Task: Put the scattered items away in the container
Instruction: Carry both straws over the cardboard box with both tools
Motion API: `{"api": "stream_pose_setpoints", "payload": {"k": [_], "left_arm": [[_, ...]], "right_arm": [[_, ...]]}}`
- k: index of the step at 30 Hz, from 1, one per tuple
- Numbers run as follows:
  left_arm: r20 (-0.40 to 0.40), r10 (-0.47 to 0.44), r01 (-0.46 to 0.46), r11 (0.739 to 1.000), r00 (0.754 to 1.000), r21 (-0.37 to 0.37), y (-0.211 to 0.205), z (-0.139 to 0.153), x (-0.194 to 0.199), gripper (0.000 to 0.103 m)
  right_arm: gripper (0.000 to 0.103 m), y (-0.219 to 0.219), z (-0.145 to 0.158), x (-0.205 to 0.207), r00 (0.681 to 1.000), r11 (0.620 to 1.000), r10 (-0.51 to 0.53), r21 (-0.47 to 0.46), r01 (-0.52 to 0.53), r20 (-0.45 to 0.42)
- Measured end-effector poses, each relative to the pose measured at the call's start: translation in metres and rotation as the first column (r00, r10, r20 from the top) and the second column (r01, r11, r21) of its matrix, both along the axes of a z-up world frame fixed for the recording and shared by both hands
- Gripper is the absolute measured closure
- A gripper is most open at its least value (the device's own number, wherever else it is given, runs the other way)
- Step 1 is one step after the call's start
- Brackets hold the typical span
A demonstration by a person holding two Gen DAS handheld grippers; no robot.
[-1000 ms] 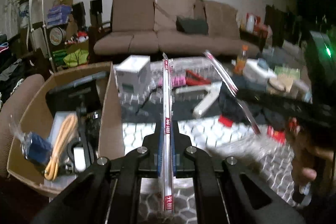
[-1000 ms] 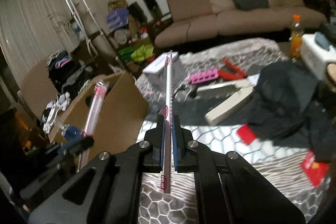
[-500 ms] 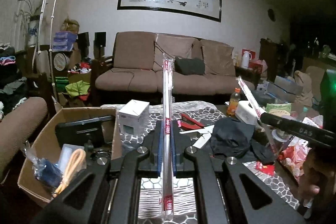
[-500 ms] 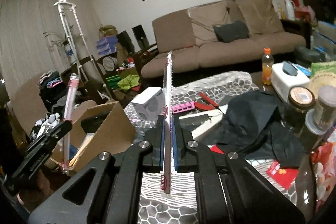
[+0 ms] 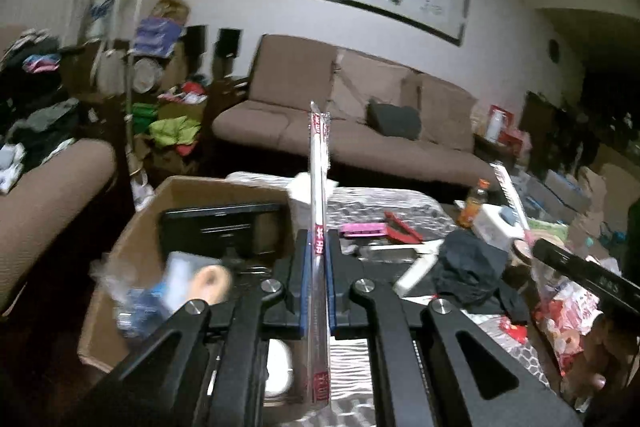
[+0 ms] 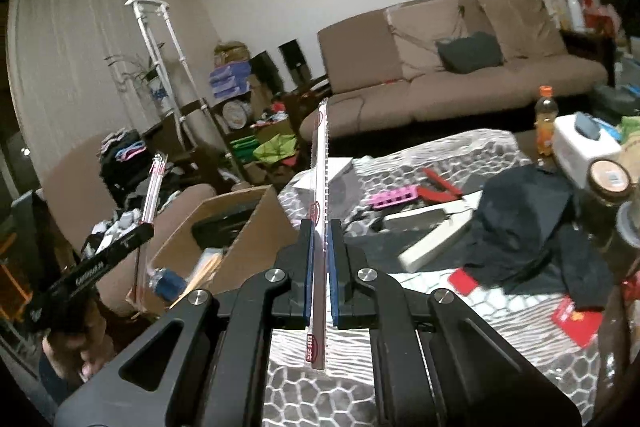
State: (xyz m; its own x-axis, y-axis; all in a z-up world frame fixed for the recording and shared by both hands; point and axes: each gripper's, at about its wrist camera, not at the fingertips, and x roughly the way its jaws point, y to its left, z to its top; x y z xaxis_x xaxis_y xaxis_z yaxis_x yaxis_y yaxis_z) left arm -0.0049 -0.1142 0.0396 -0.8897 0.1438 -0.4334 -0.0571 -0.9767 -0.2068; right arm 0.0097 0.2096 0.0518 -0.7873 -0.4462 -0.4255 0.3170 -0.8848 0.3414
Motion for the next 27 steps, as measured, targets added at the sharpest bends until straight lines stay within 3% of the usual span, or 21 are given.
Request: {"api": "stream_pose_setpoints", "payload": {"k": [6, 14, 22, 27], "left_arm": [[0.076, 0.08, -0.078, 0.997, 0.994, -0.022, -0.045, -0.011, 0.001, 0.096], [0.126, 0.093, -0.082, 0.992, 0.988, -0.094, -0.059, -0.022, 0.013, 0.096], [0.21, 0.042, -0.035, 0.999, 0.977, -0.039, -0.06, -0.032, -0.003, 0.096], [0.272, 0.01, -0.008, 1.0, 0.962, -0.007, -0.059, -0.044, -0.016, 0.096]], "right_arm": [[0.096, -0.031, -0.005, -0.01, 0.997, 0.998, 0.068, -0.022, -0.067, 0.025], [0.096, -0.098, -0.015, -0.018, 0.979, 0.979, 0.193, -0.073, -0.188, 0.07], [0.097, -0.17, -0.061, -0.044, 0.931, 0.951, 0.292, -0.17, -0.259, 0.219], [0.096, -0.188, -0.079, -0.061, 0.917, 0.956, 0.289, -0.133, -0.261, 0.274]]}}
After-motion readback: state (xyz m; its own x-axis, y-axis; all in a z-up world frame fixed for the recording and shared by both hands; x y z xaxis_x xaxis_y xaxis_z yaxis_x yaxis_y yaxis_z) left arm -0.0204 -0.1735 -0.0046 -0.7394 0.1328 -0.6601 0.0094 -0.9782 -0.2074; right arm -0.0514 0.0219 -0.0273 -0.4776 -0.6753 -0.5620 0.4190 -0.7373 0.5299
